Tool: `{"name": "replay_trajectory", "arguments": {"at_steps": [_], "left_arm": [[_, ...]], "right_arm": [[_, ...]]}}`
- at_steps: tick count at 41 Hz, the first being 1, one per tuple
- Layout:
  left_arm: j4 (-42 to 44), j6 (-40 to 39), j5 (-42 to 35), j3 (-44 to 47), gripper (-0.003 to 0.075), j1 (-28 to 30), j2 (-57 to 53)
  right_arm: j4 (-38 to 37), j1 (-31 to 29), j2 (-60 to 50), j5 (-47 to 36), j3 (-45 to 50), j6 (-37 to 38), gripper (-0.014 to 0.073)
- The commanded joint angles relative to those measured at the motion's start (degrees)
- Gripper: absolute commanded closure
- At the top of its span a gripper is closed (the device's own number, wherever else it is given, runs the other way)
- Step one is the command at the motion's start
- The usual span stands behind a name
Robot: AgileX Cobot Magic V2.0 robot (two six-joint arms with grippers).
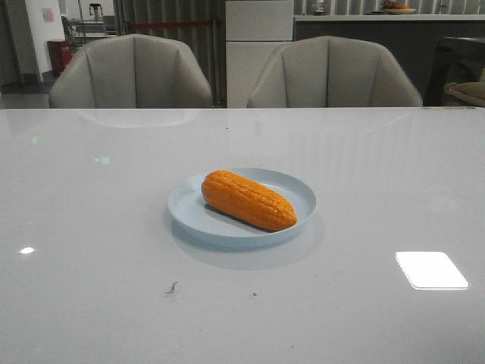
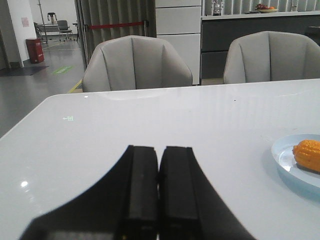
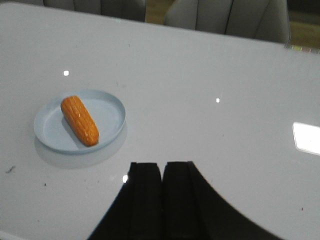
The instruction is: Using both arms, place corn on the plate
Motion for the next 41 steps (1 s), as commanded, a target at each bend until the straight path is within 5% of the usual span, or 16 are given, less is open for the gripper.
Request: {"name": "replay_trajectory", "arguments": {"at_steps": [1,14,19,41], "left_arm": [[-0.57,-0.62,-4.64,2.19,0.0624,0.04,-0.41],[-0.57,-0.62,-4.64,2.19,0.0624,0.04,-0.41],[-0.57,-0.62,-4.64,2.19,0.0624,0.04,-0.41],[-0.57,-0.62,-4.64,2.19,0.0624,0.04,-0.41]], "right_arm": [[0.76,0.06,-2.40,-6.66,-0.93,-0.01,0.0566],[-6.71,0.01,-10.55,-28.28,11.86,6.03,0.0566],[-12.07,-0.04,-11.93,-29.61,16.25,8.54,0.0566],[-12.07,0.03,-12.71,-38.75,33.48,8.54,0.0566]]}}
